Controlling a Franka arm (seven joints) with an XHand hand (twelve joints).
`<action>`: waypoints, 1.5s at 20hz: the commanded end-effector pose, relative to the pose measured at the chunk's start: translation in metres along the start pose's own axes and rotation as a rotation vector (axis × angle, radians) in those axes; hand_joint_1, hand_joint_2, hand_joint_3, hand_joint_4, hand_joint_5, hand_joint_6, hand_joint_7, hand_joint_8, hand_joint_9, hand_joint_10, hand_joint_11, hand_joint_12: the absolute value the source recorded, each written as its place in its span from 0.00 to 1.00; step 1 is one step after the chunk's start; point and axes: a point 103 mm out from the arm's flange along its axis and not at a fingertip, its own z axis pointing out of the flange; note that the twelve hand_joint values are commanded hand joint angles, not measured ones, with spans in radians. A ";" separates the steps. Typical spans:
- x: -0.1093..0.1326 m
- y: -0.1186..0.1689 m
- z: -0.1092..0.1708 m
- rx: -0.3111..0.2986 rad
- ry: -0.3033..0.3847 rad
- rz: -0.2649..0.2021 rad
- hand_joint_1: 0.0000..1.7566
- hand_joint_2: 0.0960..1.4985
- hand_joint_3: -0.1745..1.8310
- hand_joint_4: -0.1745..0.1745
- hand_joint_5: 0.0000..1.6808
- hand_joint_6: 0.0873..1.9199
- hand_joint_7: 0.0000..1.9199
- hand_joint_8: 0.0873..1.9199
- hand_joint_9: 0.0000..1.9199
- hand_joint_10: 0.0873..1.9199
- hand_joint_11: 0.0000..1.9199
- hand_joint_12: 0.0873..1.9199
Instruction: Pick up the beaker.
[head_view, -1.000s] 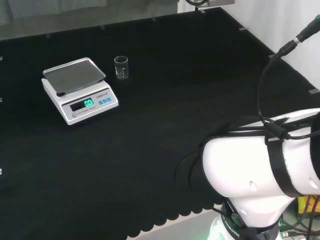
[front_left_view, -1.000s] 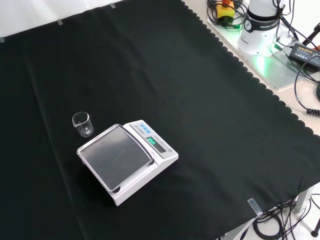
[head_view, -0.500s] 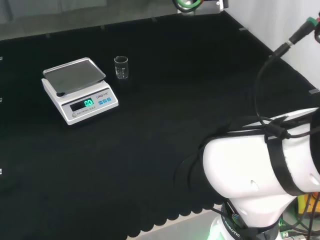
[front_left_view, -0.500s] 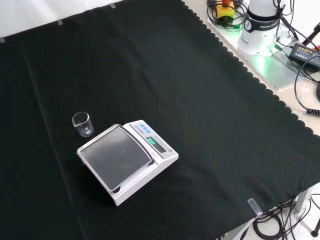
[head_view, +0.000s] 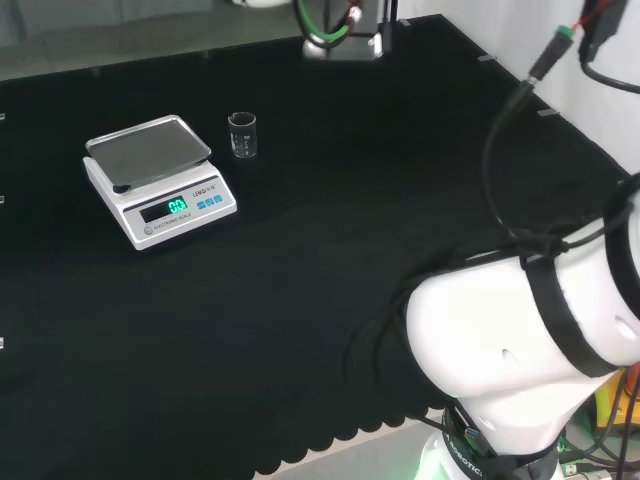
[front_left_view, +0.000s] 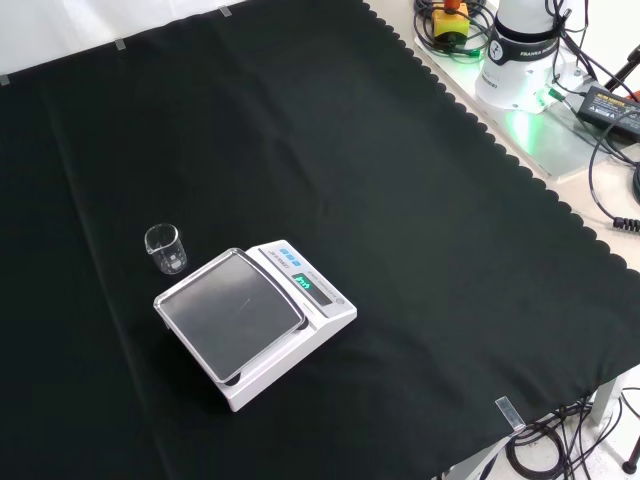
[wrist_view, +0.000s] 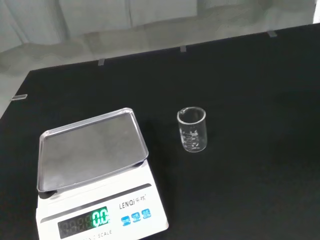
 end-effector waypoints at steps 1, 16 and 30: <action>0.041 0.045 0.043 0.004 0.006 -0.024 0.05 0.61 0.18 0.47 0.02 0.00 0.00 0.00 0.00 0.14 0.00 0.68; 0.010 0.143 0.107 0.128 0.029 -0.048 0.06 0.61 0.17 0.46 0.04 0.00 0.01 0.00 0.00 0.17 0.00 0.69; -0.019 0.214 0.154 0.214 0.037 -0.057 0.06 0.61 0.17 0.45 0.04 0.00 0.02 0.00 0.00 0.17 0.00 0.69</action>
